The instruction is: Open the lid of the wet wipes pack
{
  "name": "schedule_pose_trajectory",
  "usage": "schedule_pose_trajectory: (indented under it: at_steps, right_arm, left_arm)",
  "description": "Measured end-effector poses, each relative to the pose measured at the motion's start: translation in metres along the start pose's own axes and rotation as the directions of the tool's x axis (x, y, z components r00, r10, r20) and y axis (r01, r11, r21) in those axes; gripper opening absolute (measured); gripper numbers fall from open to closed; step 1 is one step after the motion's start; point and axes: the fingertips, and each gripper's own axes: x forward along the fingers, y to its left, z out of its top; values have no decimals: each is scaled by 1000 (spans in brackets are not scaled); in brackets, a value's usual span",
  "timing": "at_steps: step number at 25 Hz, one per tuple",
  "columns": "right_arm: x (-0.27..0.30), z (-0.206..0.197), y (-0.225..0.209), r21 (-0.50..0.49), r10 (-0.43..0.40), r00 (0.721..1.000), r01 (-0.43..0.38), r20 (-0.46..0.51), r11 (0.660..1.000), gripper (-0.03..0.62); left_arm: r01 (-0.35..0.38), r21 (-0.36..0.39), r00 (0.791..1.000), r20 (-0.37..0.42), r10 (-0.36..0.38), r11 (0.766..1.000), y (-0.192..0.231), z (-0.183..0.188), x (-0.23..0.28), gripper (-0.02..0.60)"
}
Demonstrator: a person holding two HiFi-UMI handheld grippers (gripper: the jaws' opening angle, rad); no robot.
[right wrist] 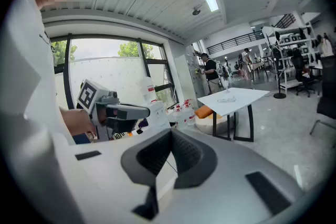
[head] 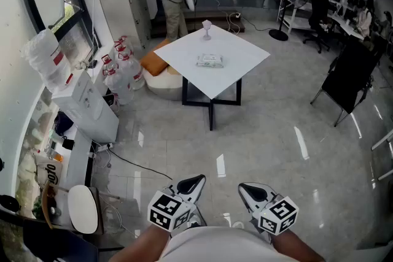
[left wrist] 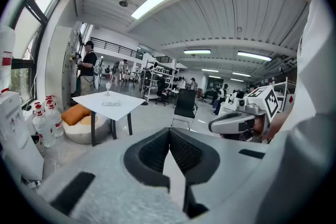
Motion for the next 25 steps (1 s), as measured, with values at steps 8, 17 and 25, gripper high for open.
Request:
schedule_pose_trajectory:
  at_steps: [8,17,25]
  right_arm:
    - [16,5,8,-25,-6,1000,6,-4,1000,5]
    - [48,11,17,9,-47,999,47,-1,999,6]
    - [73,3,39,6,-97,995,97,-15,995,6]
  left_arm:
    - [17,8,1000,11,-17,1000,13,1,-5,8]
    - [67,-35,998,11,-67,997,41,-1,-13,8]
    - [105,-29,994,-20,-105,994,65,-18,-32,8]
